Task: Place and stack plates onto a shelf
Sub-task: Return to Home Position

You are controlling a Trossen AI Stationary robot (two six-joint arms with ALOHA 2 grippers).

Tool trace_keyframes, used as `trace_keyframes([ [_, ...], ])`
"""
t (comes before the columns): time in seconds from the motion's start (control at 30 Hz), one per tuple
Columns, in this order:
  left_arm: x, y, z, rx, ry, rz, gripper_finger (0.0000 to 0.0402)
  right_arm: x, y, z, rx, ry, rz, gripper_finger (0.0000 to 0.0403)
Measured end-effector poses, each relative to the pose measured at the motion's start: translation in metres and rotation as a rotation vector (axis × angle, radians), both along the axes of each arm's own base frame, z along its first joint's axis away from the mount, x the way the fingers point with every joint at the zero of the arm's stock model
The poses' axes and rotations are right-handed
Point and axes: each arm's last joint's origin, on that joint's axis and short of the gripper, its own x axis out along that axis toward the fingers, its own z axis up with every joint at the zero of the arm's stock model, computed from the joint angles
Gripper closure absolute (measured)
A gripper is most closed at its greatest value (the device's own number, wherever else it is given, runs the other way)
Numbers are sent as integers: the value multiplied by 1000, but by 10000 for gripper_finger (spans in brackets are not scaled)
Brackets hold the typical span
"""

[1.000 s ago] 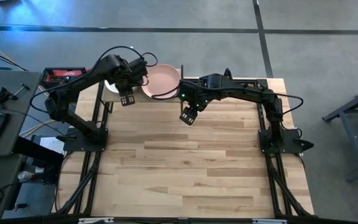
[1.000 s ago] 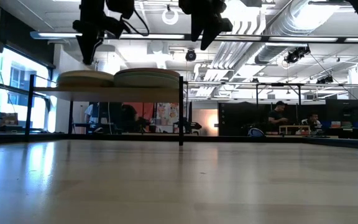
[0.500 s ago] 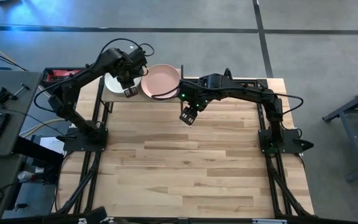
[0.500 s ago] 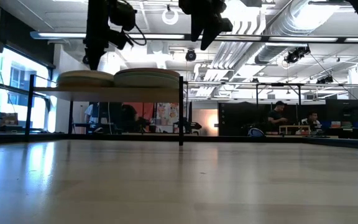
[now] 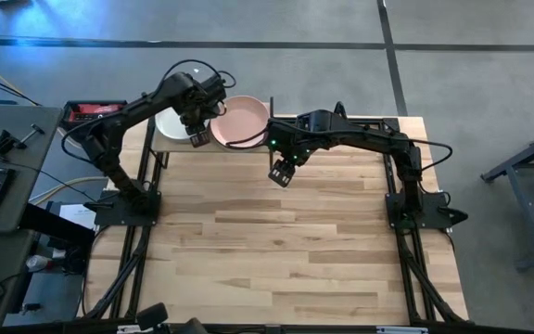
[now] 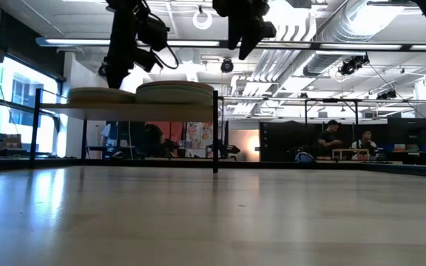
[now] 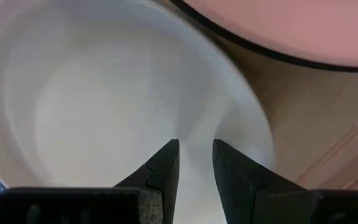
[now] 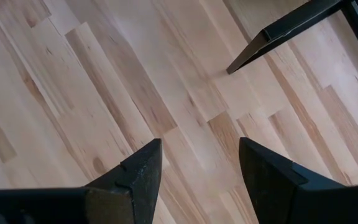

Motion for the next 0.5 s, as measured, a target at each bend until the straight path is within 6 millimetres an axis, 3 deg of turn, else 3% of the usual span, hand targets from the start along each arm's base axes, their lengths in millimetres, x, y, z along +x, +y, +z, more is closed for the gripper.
trace_keyframes([
  [0.33,-3,-3,2,-15,14,35,314,-1,-1,0,-8,6,3,213],
  [0.5,-4,-5,20,0,-5,69,314,0,-1,0,-17,1,12,213],
])
